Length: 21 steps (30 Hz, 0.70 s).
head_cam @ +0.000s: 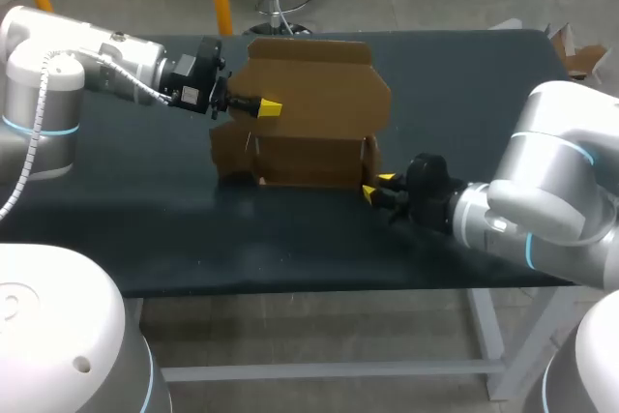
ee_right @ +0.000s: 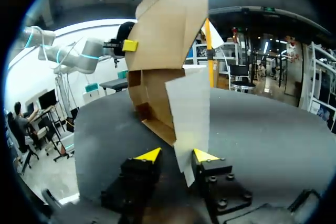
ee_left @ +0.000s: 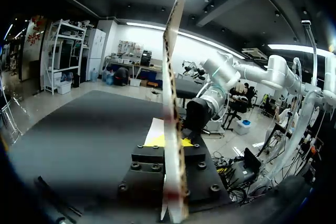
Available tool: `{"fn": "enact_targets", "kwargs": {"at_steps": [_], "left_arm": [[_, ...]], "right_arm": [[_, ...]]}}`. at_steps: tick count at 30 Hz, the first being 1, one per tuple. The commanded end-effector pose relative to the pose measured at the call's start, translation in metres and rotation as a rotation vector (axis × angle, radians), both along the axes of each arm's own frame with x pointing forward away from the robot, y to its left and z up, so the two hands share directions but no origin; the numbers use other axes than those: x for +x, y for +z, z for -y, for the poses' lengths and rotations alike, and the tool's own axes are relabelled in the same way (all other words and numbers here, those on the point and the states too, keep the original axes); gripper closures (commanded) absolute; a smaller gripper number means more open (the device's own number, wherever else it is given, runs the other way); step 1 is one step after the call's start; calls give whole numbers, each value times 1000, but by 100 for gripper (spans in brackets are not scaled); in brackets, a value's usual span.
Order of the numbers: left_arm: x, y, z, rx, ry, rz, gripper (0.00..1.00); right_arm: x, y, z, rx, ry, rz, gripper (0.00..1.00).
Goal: Assemble the packaging by folding the flat box into shape, placing the metal phone stand inside, and closing the box properly
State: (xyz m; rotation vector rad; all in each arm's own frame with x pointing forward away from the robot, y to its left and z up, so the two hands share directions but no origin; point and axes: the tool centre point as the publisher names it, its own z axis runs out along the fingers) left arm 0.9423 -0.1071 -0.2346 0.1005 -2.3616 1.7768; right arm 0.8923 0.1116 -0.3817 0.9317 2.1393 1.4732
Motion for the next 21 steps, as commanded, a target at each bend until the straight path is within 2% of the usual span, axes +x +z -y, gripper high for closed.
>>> {"fn": "enact_targets", "kwargs": {"at_steps": [1,16,21], "left_arm": [[1,-3,0,2,-3,-1,100],[1,-3,0,2,-3,-1,100],[1,-3,0,2,-3,-1,100]], "right_arm": [[-4,-3,-15,-43,-74,33,59],[-4,3,-35,-33,-40,53,58],[-12,4,-35,-40,-34,55,58]]}}
